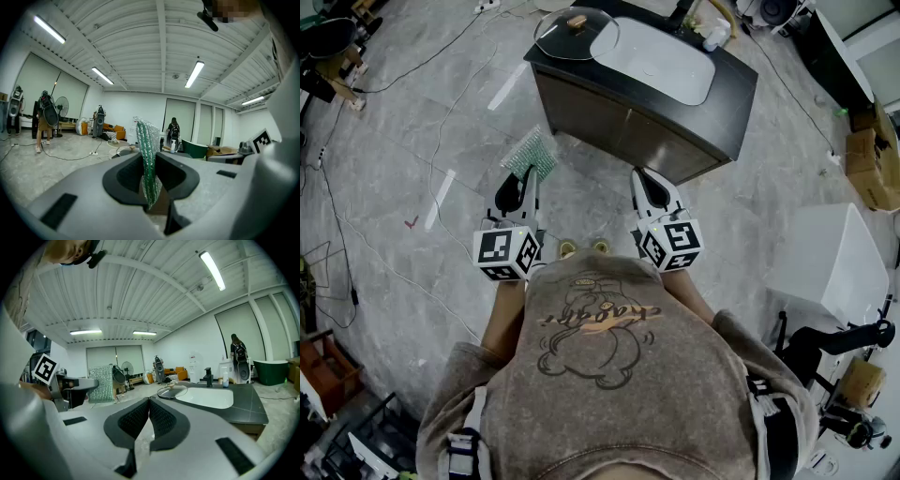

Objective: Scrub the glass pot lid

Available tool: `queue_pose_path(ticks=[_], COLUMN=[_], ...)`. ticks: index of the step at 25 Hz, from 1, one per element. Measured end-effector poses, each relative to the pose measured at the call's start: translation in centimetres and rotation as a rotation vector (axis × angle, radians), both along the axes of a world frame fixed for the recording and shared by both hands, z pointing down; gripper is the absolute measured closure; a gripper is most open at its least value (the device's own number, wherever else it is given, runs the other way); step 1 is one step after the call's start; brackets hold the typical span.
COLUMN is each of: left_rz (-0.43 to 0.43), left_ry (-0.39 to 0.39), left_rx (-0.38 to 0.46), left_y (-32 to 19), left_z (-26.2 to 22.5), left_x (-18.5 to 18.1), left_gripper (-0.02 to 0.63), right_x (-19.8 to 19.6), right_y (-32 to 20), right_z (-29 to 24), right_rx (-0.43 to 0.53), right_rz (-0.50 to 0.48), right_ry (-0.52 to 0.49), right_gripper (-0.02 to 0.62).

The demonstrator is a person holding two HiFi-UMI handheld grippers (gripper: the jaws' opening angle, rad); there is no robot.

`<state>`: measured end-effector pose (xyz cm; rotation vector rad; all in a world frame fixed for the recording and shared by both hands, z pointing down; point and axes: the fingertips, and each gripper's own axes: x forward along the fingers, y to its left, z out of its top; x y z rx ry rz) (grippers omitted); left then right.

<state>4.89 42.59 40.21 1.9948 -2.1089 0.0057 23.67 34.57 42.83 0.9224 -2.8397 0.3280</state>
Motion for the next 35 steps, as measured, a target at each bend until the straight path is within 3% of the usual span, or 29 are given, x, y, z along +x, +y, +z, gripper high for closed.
queue_pose_path(ticks=[22,28,35], left_rz=[0.07,0.06,0.066], left_ry=[0.004,0.013,0.004], left_rx=[-0.01,-0.003,0.0], left_y=[-2.7,-5.5,-12.5], left_z=[2.3,2.8,2.7], left_x=[-7.0,-9.5,-12.5], left_gripper=[0.523,0.522,0.522], right_x=[-5.7,-8.1,-11.7], right_y=[-2.6,-6.2,-13.9], right_z=[2.5,2.7,2.1], right_rx=[-0.027,-0.035,-0.03], right_rz=[0.103,0.094,0.072], right_ry=[-0.017,-0.044,-0.058], right_gripper=[0.568,0.568,0.568])
